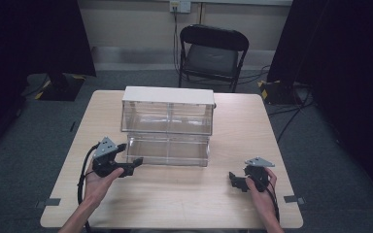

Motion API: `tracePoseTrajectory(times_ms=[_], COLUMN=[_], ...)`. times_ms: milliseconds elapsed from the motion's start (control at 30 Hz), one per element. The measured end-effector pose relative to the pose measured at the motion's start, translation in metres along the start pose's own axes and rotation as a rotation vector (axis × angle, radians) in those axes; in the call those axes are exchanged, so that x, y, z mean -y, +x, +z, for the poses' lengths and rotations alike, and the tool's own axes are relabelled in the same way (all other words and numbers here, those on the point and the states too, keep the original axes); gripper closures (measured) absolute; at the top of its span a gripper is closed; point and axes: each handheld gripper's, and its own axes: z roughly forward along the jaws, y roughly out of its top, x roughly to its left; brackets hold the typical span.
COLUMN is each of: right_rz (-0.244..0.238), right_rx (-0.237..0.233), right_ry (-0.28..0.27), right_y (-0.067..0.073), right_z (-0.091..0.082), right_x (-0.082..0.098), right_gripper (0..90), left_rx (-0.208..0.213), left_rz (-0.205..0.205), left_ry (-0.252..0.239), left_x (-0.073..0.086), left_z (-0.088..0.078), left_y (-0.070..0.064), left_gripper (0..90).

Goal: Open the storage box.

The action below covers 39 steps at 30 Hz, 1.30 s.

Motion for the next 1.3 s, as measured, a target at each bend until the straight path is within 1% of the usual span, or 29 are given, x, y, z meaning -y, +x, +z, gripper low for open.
tracePoseTrajectory(times_ms=[33,67,167,233,300,333,400,433,500,533,567,600,800,833,900,967,1033,1133,1167,1233,1267,1300], right_rz=[0.0,0.0,0.0,0.0,0.0,0.0,0.0,0.0,0.0,-0.001,0.0,0.0,0.0,0.0,0.0,0.0,0.0,0.0,0.0,0.0,0.0,0.0], right_rx=[0.0,0.0,0.0,0.0,0.0,0.0,0.0,0.0,0.0,0.0,0.0,0.0,0.0,0.0,0.0,0.0,0.001,0.0,0.0,0.0,0.0,0.0], right_ry=[0.0,0.0,0.0,0.0,0.0,0.0,0.0,0.0,0.0,0.0,0.0,0.0,0.0,0.0,0.0,0.0,0.0,0.0,0.0,0.0,0.0,0.0], right_y=[0.0,0.0,0.0,0.0,0.0,0.0,0.0,0.0,0.0,0.0,0.0,0.0,0.0,0.0,0.0,0.0,0.0,0.0,0.0,0.0,0.0,0.0], right_z=[0.0,0.0,0.0,0.0,0.0,0.0,0.0,0.0,0.0,0.0,0.0,0.0,0.0,0.0,0.0,0.0,0.0,0.0,0.0,0.0,0.0,0.0], right_x=[0.0,0.0,0.0,0.0,0.0,0.0,0.0,0.0,0.0,0.0,0.0,0.0,0.0,0.0,0.0,0.0,0.0,0.0,0.0,0.0,0.0,0.0], right_gripper=[10.3,10.3,10.3,10.3,10.3,10.3,10.3,10.3,10.3,10.3,10.3,10.3,10.3,10.3,10.3,10.3,10.3,10.3,10.3,10.3,10.3,10.3], left_rx=[-0.001,0.001,0.002,-0.003,0.002,-0.002,-0.008,-0.009,-0.008,-0.01,-0.015,-0.011,-0.004,-0.003,-0.011,-0.009,-0.01,-0.012,-0.011,-0.008,-0.006,-0.008], left_rz=[0.011,0.01,-0.005,-0.003,-0.013,-0.018,-0.011,-0.012,-0.021,-0.013,-0.013,-0.008,-0.028,-0.038,-0.027,-0.027,-0.025,-0.028,-0.036,-0.03,-0.043,-0.038], left_ry=[0.003,-0.004,-0.003,-0.002,-0.009,-0.014,-0.013,-0.011,-0.022,-0.022,-0.019,-0.023,-0.033,-0.037,-0.035,-0.042,-0.039,-0.042,-0.049,-0.05,-0.05,-0.05], left_x=[-0.002,-0.003,-0.004,-0.004,-0.005,-0.005,-0.005,-0.005,-0.006,-0.007,-0.008,-0.009,-0.01,-0.01,-0.012,-0.014,-0.014,-0.016,-0.017,-0.018,-0.019,-0.019], left_z=[0.0,0.0,0.0,0.0,-0.001,-0.002,-0.003,-0.003,-0.004,-0.005,-0.005,-0.005,-0.005,-0.004,-0.004,-0.003,-0.003,-0.003,-0.003,-0.003,-0.003,-0.003], left_y=[0.0,0.0,0.001,0.002,0.003,0.003,0.004,0.004,0.004,0.005,0.005,0.005,0.006,0.006,0.006,0.006,0.007,0.007,0.007,0.008,0.008,0.008], left_gripper=[15.5,15.5,15.4,15.5,15.5,15.5,15.5,15.5,15.5,15.5,15.5,15.5,15.6,15.5,15.5,15.5,15.5,15.5,15.5,15.5,15.5,15.5])
